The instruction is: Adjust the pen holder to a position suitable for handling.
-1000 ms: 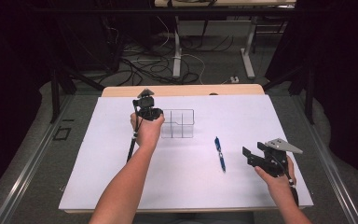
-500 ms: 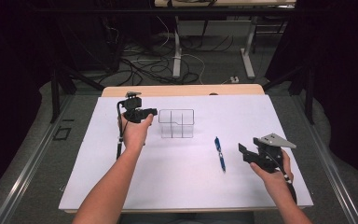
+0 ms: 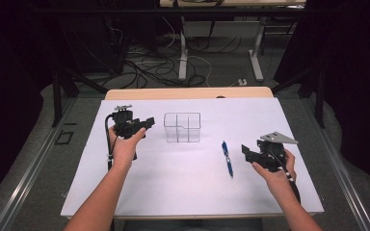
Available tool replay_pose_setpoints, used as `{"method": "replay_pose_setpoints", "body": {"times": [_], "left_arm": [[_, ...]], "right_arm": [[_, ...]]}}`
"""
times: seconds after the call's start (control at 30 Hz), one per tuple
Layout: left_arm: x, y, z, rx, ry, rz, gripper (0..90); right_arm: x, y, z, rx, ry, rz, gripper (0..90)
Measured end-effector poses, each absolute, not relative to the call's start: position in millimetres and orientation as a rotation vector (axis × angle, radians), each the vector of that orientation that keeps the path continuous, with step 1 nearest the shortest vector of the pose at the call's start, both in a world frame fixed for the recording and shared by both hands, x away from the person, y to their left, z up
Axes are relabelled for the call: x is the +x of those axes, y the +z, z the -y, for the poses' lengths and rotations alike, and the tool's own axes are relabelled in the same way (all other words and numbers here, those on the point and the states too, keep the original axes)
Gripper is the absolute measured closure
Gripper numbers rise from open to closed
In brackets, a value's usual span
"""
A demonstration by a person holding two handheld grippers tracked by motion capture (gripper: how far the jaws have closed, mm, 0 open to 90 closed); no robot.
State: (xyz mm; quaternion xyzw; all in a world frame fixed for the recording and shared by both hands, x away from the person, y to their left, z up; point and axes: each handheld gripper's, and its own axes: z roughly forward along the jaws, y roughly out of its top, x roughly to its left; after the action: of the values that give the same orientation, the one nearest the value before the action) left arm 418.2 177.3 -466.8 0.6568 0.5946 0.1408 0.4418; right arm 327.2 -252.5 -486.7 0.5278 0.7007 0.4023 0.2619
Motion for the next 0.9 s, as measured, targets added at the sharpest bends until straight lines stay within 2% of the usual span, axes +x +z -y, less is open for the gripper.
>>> {"method": "replay_pose_setpoints", "body": {"times": [0.37, 0.57, 0.73, 0.9], "left_arm": [[385.0, -473.3, -197.0, 1.627, 0.407, -1.318, 25.3], [376.5, -475.2, -202.5, 1.619, 0.407, -1.283, 16.2], [370.1, -475.6, -201.9, 1.624, 0.422, -1.257, 12.3], [364.7, -477.9, -199.8, 1.625, 0.432, -1.256, 9.9]], "right_arm": [[339.8, -487.4, 238.5, 1.494, 1.058, -2.002, 40.5], [346.3, -487.6, 233.0, 1.495, 1.023, -2.016, 40.5], [350.6, -487.6, 229.4, 1.474, 1.003, -2.036, 40.7], [354.1, -490.2, 229.0, 1.508, 0.997, -2.053, 45.0]]}}
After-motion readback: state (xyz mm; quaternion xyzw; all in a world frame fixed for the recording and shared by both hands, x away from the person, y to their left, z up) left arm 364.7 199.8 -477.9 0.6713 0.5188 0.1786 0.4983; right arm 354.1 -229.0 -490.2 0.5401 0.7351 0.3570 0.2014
